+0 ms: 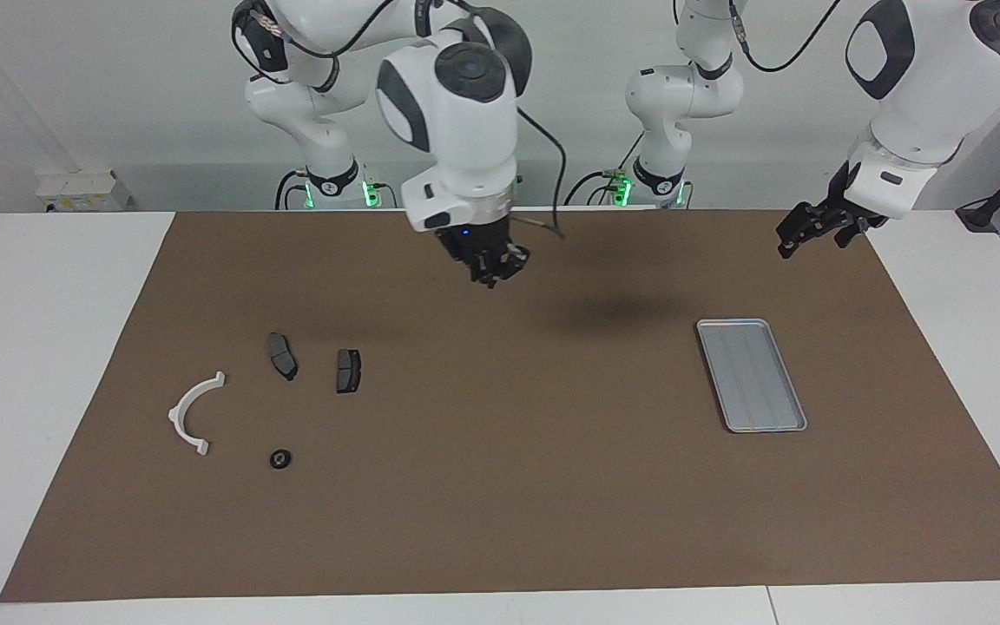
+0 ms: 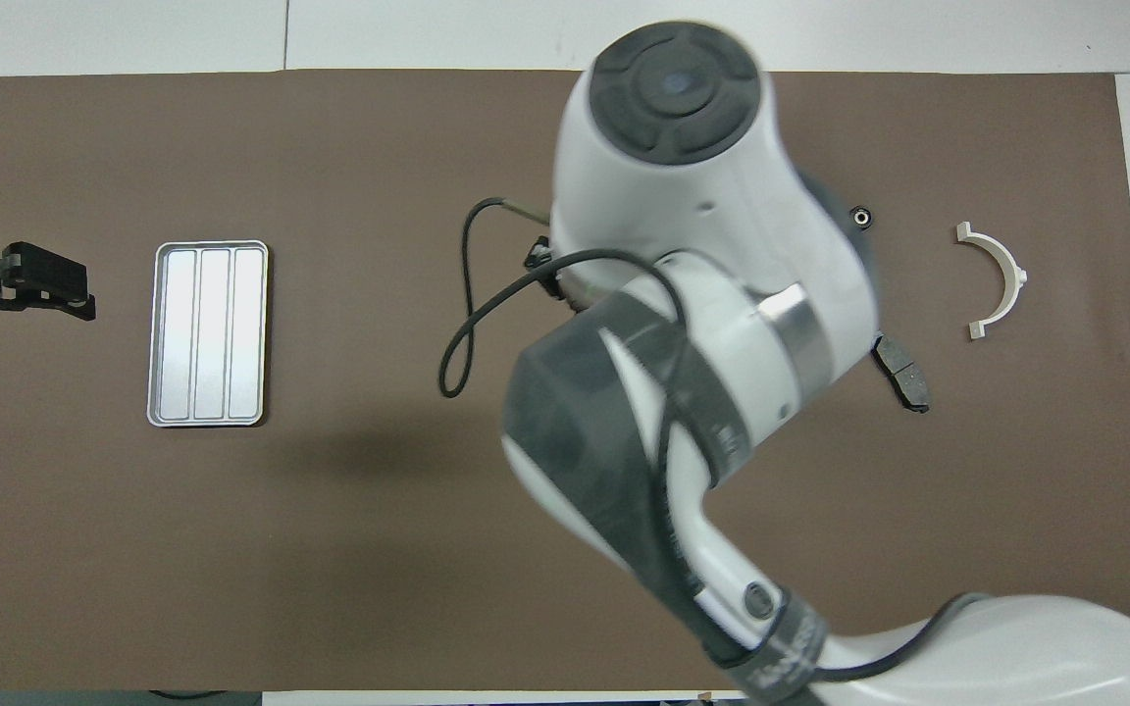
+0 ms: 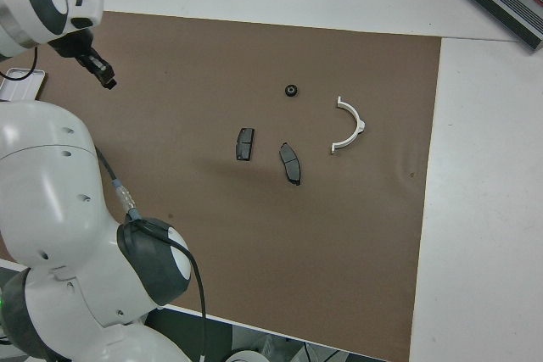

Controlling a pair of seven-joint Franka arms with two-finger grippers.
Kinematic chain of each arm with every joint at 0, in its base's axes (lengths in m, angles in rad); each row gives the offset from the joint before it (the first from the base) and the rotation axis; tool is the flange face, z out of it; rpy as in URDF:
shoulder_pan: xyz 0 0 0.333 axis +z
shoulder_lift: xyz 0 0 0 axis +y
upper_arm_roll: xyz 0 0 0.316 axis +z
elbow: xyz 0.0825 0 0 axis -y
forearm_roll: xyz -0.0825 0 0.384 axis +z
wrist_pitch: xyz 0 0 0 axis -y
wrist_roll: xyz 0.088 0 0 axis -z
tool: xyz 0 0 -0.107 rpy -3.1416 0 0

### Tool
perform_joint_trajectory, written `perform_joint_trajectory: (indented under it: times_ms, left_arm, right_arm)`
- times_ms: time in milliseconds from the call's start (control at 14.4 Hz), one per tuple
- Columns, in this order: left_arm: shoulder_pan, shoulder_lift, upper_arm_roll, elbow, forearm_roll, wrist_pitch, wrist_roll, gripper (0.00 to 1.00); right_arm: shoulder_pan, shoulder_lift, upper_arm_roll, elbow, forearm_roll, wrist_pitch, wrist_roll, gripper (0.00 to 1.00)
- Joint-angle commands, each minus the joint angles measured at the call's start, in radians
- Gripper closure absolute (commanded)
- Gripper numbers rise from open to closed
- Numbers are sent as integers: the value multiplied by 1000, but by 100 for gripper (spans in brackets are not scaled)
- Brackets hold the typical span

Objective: Pick bearing gear from pile to tray
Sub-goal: 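Carry the bearing with the right gripper to mid-table and release it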

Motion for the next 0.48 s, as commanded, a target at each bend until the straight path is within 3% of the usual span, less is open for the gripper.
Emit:
perform_joint_trajectory:
  times_ms: [0,138,415]
  left_arm:
    - [0,-30,1,-39,-8,26,4,0]
    - [14,-30,1,-41,-8,27,9,0]
    - [14,-30,6,-41,-8,28,13,0]
  right_arm:
    - [79,82,-4,19,-35,112,151,100]
    - [106,115,-2,-21,-69,171,206,100]
    - [178,284,-5,-15,-195,299,312,100]
